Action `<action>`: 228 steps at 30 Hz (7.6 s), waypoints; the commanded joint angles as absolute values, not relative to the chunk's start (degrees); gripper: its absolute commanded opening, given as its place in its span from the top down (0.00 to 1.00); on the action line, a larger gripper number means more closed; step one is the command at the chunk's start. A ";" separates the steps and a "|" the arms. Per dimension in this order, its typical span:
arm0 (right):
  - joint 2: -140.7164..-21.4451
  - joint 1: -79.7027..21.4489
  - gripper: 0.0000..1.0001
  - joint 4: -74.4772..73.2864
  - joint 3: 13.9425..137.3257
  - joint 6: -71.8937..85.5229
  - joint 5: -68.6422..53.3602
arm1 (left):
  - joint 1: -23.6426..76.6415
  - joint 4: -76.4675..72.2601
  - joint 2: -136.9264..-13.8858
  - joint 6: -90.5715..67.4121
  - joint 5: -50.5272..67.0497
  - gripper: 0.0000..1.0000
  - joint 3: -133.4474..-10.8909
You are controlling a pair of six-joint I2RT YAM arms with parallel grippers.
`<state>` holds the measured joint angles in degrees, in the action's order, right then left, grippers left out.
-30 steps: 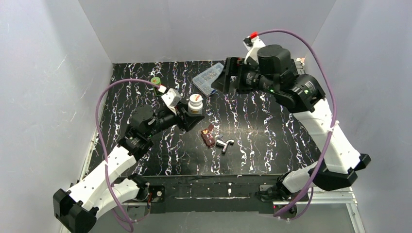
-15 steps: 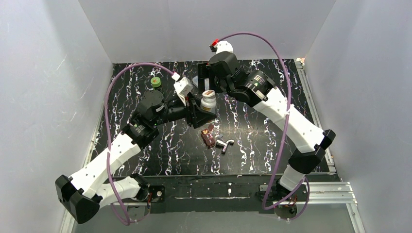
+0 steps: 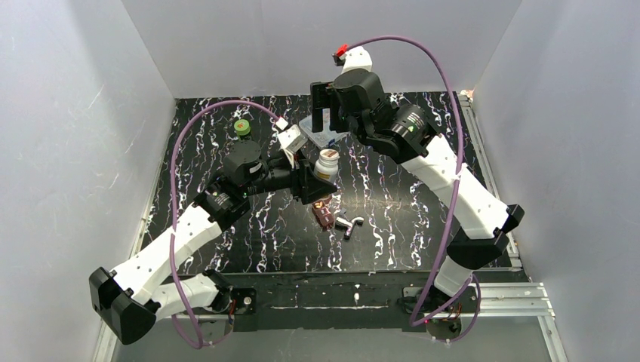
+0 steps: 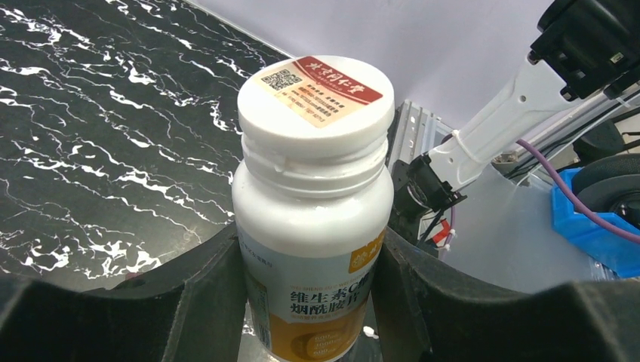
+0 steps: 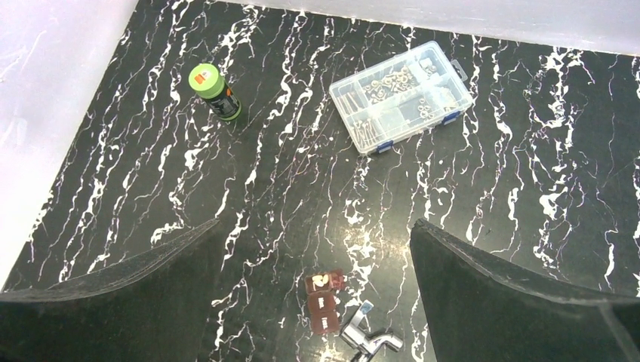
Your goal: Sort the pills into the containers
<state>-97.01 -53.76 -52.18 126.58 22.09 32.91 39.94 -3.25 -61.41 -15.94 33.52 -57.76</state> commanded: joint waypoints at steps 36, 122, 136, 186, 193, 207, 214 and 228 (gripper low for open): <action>-94.18 -53.70 0.02 -50.33 123.33 24.57 32.15 | 40.16 -5.61 -60.33 -17.76 32.76 1.00 -57.21; -93.34 -53.99 0.02 -50.36 123.73 28.42 34.57 | 40.34 -22.47 -62.43 -23.36 35.10 1.00 -55.60; -85.34 -61.57 0.02 -43.69 101.08 33.65 42.93 | 36.12 -34.75 -65.38 -32.57 31.92 1.00 -60.30; -83.94 -60.21 0.00 -38.19 101.46 33.79 36.98 | 39.55 -41.09 -65.26 -28.87 30.61 1.00 -57.98; -82.74 -59.96 0.00 -38.04 103.31 31.81 37.84 | 39.50 -40.94 -63.13 -28.52 29.92 1.00 -55.67; -84.17 -51.76 0.00 -42.48 112.83 34.06 21.77 | 39.80 -36.09 -62.55 -26.28 39.17 1.00 -53.48; -82.38 -46.43 0.00 -42.37 112.53 34.74 16.26 | 39.77 -29.82 -58.43 -21.32 35.32 1.00 -48.02; -77.27 -46.96 0.00 -45.09 106.49 31.10 5.72 | 39.77 -24.50 -55.55 -10.17 30.31 1.00 -43.67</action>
